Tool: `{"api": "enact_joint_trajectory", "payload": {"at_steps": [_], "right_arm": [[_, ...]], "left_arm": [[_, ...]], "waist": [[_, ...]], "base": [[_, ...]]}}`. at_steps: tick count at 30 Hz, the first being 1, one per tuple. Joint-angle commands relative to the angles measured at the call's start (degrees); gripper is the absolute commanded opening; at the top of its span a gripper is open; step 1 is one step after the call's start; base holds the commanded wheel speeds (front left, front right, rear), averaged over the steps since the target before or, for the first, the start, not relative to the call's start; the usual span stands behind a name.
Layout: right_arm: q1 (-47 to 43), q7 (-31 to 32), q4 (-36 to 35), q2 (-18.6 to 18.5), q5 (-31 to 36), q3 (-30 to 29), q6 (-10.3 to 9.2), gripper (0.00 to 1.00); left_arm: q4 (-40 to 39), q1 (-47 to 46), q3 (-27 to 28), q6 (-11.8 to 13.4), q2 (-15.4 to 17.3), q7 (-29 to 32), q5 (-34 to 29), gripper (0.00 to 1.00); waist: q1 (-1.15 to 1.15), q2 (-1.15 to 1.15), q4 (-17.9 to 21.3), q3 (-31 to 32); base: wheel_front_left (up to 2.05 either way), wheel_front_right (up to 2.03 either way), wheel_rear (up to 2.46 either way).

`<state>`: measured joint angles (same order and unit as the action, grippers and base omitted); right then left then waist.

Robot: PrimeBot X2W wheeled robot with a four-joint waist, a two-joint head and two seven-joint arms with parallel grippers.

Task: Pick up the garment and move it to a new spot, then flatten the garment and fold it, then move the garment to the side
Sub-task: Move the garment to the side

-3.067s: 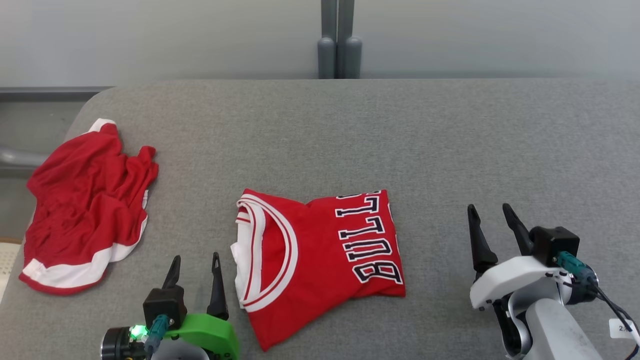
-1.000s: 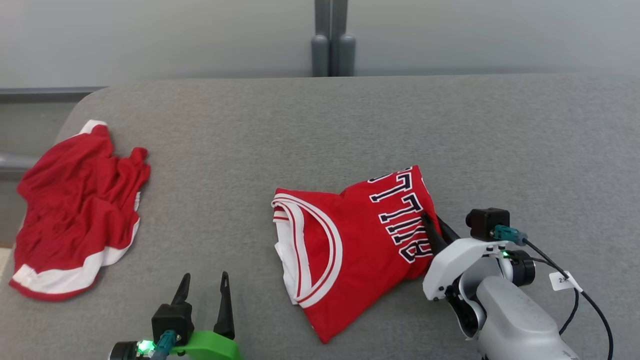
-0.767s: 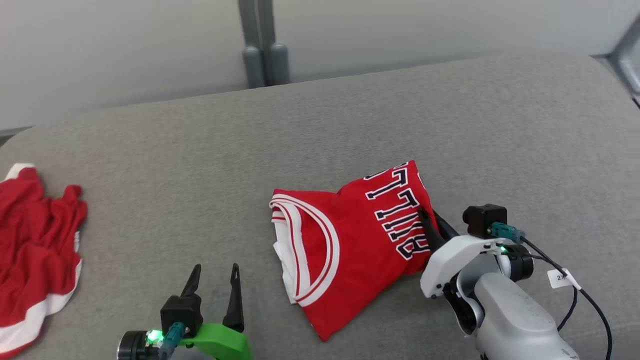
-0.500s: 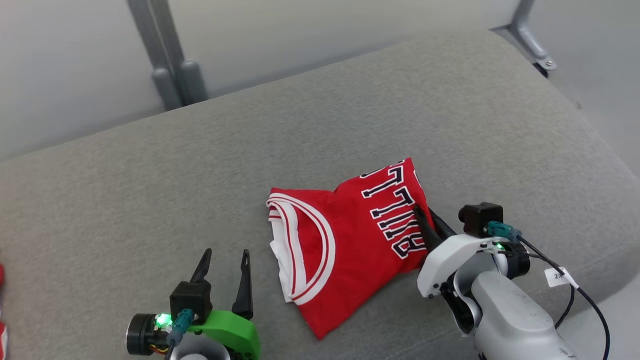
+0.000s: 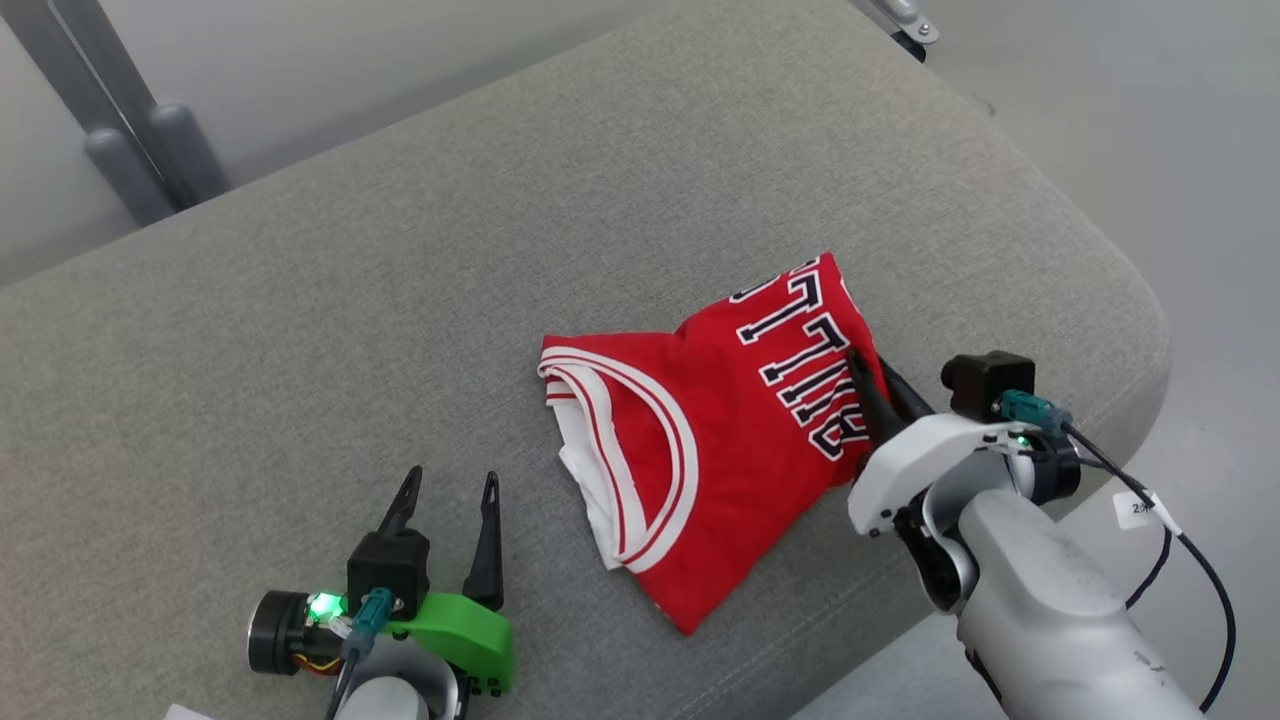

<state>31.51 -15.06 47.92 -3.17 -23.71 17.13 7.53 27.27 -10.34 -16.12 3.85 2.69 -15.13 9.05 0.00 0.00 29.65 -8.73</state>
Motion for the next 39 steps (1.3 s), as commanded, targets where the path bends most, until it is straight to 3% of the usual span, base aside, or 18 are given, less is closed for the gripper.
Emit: {"api": "enact_joint_trajectory", "payload": {"at_steps": [1,7,12,20,27,28,30,32,35,39], "right_arm": [[1.78,-0.16,0.03,-0.35,0.95,-0.89,-0.09,0.0],[9.75,-0.15,3.15,-2.29,5.41,-6.75,-0.09,0.0],[17.27,-0.15,7.7,-7.74,11.07,-15.19,-0.1,0.0],[22.09,-0.16,12.79,-19.49,24.94,-33.06,-0.1,0.0],[20.62,-0.15,14.12,-24.34,38.14,-48.89,-0.1,0.0],[20.5,-0.16,13.48,-24.27,40.14,-51.43,-0.1,0.25],[20.43,-0.15,12.17,-23.43,43.9,-55.82,-0.1,1.0],[20.78,-0.15,10.01,-21.82,47.05,-58.69,-0.1,1.0],[22.56,-0.16,6.63,-19.02,47.97,-58.51,-0.1,1.0],[22.26,-0.15,1.77,-14.09,43.97,-50.28,-0.1,1.0]], "left_arm": [[-0.09,-1.5,0.34,-0.51,0.41,0.0,-1.21,1.0],[-1.33,-3.26,1.82,-1.07,1.08,0.0,-4.18,1.0],[-2.82,-4.86,2.07,-1.57,1.54,0.0,-6.04,1.0],[-4.98,-6.17,2.43,-1.4,1.77,0.0,-7.72,1.0],[-5.59,-5.58,2.76,-1.56,1.62,0.0,-7.71,1.0],[-5.57,-5.6,2.79,-1.57,1.64,0.04,-7.81,1.0],[-5.41,-5.69,2.84,-1.56,1.64,0.06,-7.93,1.0],[-5.29,-5.63,2.91,-1.37,1.63,0.07,-7.85,1.0],[-5.39,-5.18,2.95,-1.12,1.43,0.09,-7.6,1.0],[-5.61,-4.13,3.64,-0.6,1.08,0.03,-6.8,1.0]], "waist": [[0.0,0.0,-2.81,-3.54],[0.0,0.0,-8.98,-8.73],[0.0,0.0,-14.36,-13.16],[0.0,0.0,-21.23,-16.6],[0.0,0.0,-23.73,-17.11],[0.0,0.0,-23.84,-17.08],[0.0,0.0,-23.92,-16.83],[0.0,0.0,-23.87,-16.26],[0.0,0.0,-23.89,-15.11],[0.0,0.0,-24.28,-12.72]], "base": [[0.0,0.0,0.0],[0.0,0.0,0.0],[0.0,0.0,0.0],[0.0,0.0,0.0],[0.0,0.0,0.0],[0.0,0.0,0.0],[0.0,0.0,0.0],[0.0,0.0,0.0],[0.0,0.0,0.0],[0.0,0.0,0.0]]}}
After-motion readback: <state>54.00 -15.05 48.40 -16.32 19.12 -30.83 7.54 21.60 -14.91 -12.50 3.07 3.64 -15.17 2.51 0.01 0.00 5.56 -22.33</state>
